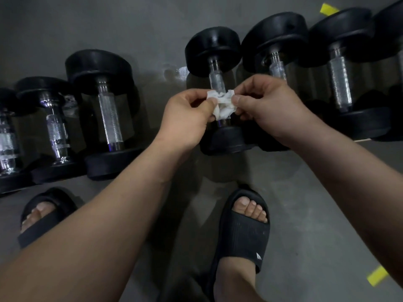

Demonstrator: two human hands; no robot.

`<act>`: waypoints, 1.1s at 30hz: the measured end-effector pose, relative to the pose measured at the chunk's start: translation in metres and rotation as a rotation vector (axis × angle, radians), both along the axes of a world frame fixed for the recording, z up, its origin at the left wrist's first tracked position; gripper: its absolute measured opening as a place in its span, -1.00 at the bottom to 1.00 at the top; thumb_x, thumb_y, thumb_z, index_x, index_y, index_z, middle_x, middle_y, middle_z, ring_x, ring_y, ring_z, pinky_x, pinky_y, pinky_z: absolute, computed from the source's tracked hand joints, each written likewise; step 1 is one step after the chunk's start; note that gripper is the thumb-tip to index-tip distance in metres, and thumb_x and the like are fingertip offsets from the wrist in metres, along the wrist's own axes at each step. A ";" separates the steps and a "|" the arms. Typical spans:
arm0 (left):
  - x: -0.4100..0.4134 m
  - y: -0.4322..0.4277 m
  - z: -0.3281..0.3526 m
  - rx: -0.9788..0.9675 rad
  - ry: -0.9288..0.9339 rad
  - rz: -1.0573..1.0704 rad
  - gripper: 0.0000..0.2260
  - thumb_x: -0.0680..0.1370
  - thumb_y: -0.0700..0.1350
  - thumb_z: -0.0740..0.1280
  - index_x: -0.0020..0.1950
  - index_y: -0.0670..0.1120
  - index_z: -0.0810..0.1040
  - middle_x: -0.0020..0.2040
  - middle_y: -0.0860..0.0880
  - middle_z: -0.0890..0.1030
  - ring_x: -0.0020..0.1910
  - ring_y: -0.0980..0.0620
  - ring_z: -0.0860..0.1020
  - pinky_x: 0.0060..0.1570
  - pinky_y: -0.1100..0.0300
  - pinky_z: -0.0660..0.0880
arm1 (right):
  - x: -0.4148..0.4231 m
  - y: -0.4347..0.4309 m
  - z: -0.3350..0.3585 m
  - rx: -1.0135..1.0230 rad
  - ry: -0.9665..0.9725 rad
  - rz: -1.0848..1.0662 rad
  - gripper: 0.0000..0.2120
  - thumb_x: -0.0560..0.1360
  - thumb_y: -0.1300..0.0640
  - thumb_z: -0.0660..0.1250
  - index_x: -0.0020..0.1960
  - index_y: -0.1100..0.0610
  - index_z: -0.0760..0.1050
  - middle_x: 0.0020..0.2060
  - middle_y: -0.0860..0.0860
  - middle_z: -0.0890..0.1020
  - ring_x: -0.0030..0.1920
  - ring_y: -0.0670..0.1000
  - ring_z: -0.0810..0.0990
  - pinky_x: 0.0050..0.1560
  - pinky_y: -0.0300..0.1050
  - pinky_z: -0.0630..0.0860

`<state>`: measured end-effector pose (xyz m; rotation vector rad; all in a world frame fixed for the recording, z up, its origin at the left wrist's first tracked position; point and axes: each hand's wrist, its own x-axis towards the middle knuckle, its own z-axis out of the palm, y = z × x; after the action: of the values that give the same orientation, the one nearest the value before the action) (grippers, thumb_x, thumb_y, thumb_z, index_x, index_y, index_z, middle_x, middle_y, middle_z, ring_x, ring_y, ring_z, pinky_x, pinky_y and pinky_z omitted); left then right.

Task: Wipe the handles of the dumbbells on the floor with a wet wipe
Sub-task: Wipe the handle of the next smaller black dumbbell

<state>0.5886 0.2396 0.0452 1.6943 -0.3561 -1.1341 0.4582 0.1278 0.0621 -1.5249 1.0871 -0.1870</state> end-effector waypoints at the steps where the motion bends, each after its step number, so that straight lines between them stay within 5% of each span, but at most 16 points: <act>1: 0.000 0.000 -0.001 -0.008 0.047 0.007 -0.89 0.61 -0.18 0.38 0.11 -0.11 0.66 -0.04 -0.06 0.74 -0.01 -0.07 0.71 0.10 0.03 0.63 | 0.001 0.000 0.000 -0.002 -0.004 0.001 -0.95 0.56 0.25 0.41 -0.04 0.13 0.57 -0.26 -0.01 0.66 -0.27 -0.09 0.61 -0.19 -0.19 0.59; 4: 0.000 0.001 0.000 -0.049 0.175 0.002 -0.84 0.57 -0.14 0.42 0.13 -0.12 0.65 0.05 -0.14 0.72 0.10 -0.17 0.68 0.24 -0.13 0.57 | 0.002 0.000 0.002 0.067 -0.068 0.010 -0.93 0.58 0.27 0.37 -0.01 0.12 0.56 -0.17 0.02 0.67 -0.24 -0.06 0.60 -0.20 -0.20 0.56; 10: 0.004 0.002 0.005 -0.050 0.206 0.003 -0.93 0.58 -0.29 0.40 0.01 -0.16 0.62 0.03 -0.20 0.71 0.10 -0.24 0.67 0.07 0.04 0.62 | 0.001 0.001 0.002 0.074 -0.073 -0.003 -0.91 0.59 0.28 0.35 -0.01 0.10 0.56 -0.10 0.06 0.69 -0.22 -0.04 0.60 -0.23 -0.18 0.53; 18: 0.005 0.010 0.010 -0.079 0.281 0.070 -0.91 0.57 -0.35 0.38 0.00 -0.18 0.59 0.06 -0.23 0.68 0.06 -0.17 0.70 0.14 -0.13 0.62 | 0.006 0.007 0.006 0.100 -0.108 0.005 -0.92 0.60 0.17 0.37 0.04 0.17 0.58 -0.12 0.09 0.68 -0.19 -0.03 0.64 -0.19 -0.17 0.59; 27: 0.016 0.017 0.007 -0.080 0.289 0.342 -0.98 0.63 -0.29 0.33 0.04 -0.23 0.52 0.14 -0.27 0.65 0.06 -0.15 0.70 -0.01 0.07 0.65 | 0.003 0.001 0.001 0.089 -0.070 0.029 -0.97 0.58 0.22 0.40 0.01 0.14 0.62 -0.19 0.05 0.66 -0.24 -0.03 0.57 -0.23 -0.18 0.54; 33: 0.014 0.016 0.012 -0.098 0.340 0.286 -0.81 0.64 -0.16 0.36 0.19 -0.24 0.51 0.15 -0.22 0.67 0.09 -0.13 0.69 0.08 -0.03 0.64 | 0.009 0.005 0.002 0.041 0.012 0.062 -0.76 0.59 -0.04 0.36 0.01 0.13 0.63 -0.20 0.07 0.69 -0.23 0.02 0.65 -0.17 -0.08 0.55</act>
<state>0.6022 0.2552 0.0572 1.3834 0.0434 -1.1435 0.4676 0.1328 0.0643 -1.5221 1.0456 -0.1126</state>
